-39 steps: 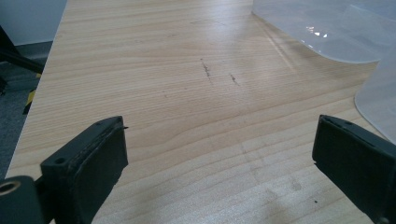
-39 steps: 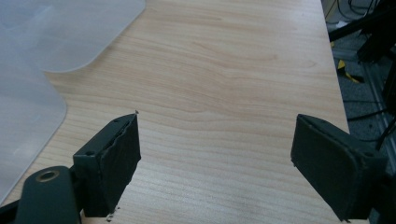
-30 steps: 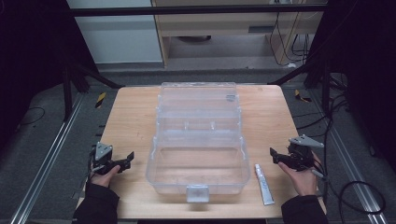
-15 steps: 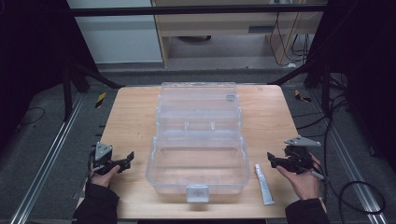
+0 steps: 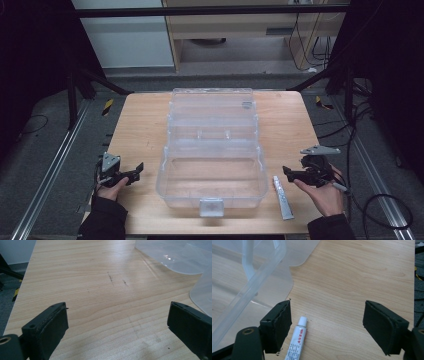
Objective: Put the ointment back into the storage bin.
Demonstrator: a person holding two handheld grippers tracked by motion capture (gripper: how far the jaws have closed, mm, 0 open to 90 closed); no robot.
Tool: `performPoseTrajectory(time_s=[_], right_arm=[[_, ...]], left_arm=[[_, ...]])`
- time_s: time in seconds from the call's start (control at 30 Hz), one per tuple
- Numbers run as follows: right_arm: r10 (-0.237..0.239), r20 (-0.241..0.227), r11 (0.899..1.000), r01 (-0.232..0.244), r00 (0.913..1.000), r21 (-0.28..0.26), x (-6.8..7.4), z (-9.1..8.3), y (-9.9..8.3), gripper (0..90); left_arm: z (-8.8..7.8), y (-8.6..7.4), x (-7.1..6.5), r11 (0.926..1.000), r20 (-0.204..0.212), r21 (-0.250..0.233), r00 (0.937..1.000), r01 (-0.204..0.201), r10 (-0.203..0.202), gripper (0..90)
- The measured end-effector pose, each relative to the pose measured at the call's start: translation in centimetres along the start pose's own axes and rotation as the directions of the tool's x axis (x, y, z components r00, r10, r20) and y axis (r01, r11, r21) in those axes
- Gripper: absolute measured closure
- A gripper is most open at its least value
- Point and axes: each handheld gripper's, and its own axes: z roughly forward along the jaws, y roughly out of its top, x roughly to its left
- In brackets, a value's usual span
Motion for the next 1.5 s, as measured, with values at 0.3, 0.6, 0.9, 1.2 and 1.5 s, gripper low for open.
performPoseTrajectory(time_s=[0.3, 0.6, 0.9, 1.2, 1.5], right_arm=[[-0.009, -0.018, 0.999, 0.01, 0.9998, 0.046, 0.7, 0.2, 0.4, 24.0], [0.006, -0.035, 0.99, -0.001, 0.9994, 0.139, 1.3, 1.2, 0.4, 28.0], [0.016, -0.061, 0.973, -0.001, 0.998, 0.229, 2.0, 2.4, 0.2, 33.2], [0.056, -0.074, 0.956, -0.032, 0.9956, 0.292, 2.0, 3.1, -0.5, 40.1], [0.038, -0.076, 0.941, -0.01, 0.9964, 0.338, 2.4, 3.8, -0.8, 44.4]], left_arm=[[0.0, 0.0, 0.0, 1.0, 0.001, 0.0, 1.0, 0.001, -0.001, 2.7], [0.0, 0.0, 0.0, 1.0, 0.001, 0.0, 1.0, 0.003, -0.003, 2.7], [0.0, 0.0, 0.0, 1.0, 0.003, 0.0, 1.0, 0.003, -0.003, 2.7], [0.0, 0.0, 0.1, 1.0, 0.002, 0.001, 1.0, 0.004, -0.004, 2.7], [0.0, 0.0, 0.1, 1.0, 0.004, -0.001, 1.0, 0.006, -0.006, 2.7]])
